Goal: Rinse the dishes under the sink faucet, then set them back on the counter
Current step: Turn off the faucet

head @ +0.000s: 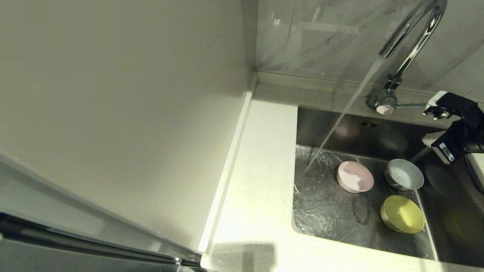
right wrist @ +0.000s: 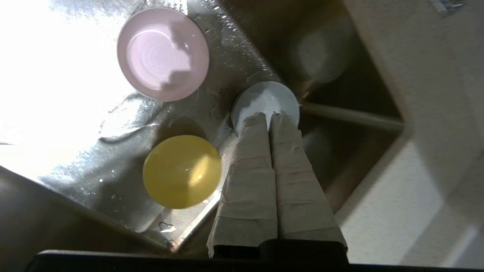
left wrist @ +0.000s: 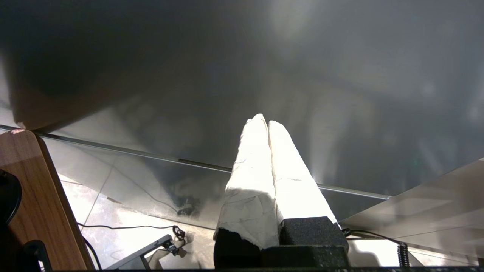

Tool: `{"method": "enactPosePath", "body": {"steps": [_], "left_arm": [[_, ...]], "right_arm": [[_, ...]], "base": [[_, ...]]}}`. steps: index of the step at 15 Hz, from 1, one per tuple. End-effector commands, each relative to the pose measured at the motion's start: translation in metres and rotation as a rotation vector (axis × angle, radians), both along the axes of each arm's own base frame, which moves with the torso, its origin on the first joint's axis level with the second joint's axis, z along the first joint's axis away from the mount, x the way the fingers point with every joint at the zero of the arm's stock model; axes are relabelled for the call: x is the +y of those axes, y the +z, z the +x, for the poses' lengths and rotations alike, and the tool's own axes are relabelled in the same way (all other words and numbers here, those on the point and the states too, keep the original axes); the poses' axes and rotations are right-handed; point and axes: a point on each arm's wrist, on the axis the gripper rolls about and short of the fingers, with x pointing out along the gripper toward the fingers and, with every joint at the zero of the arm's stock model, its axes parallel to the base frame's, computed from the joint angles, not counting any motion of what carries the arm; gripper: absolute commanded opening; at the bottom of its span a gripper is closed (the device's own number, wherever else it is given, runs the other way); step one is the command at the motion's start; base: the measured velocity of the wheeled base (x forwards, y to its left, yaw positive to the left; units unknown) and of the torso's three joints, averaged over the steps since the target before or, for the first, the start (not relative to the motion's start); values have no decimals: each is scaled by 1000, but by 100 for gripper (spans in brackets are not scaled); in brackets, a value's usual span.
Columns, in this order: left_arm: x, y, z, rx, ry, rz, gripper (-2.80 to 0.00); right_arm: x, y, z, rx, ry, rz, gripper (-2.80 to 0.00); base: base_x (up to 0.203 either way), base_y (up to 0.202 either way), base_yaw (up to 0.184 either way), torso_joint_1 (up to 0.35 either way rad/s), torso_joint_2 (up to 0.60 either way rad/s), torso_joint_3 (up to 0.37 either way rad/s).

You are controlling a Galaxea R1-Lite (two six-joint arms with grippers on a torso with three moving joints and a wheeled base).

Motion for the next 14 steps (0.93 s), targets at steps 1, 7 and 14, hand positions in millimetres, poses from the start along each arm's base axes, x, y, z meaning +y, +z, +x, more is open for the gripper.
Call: {"method": "enactPosePath", "body": {"steps": [1, 7, 14], "left_arm": [[0, -1, 0, 3, 0, -1, -280], [0, -1, 0, 3, 0, -1, -280], [0, -1, 0, 3, 0, -1, -280]], "right_arm": [[-2, -8, 12, 20, -8, 20, -280], [-3, 3, 45, -45, -53, 105, -280], [-8, 6, 63, -75, -75, 132, -280]], "base": [[0, 0, 0, 0, 0, 0], [0, 0, 0, 0, 0, 0], [0, 0, 0, 0, 0, 0]]}}
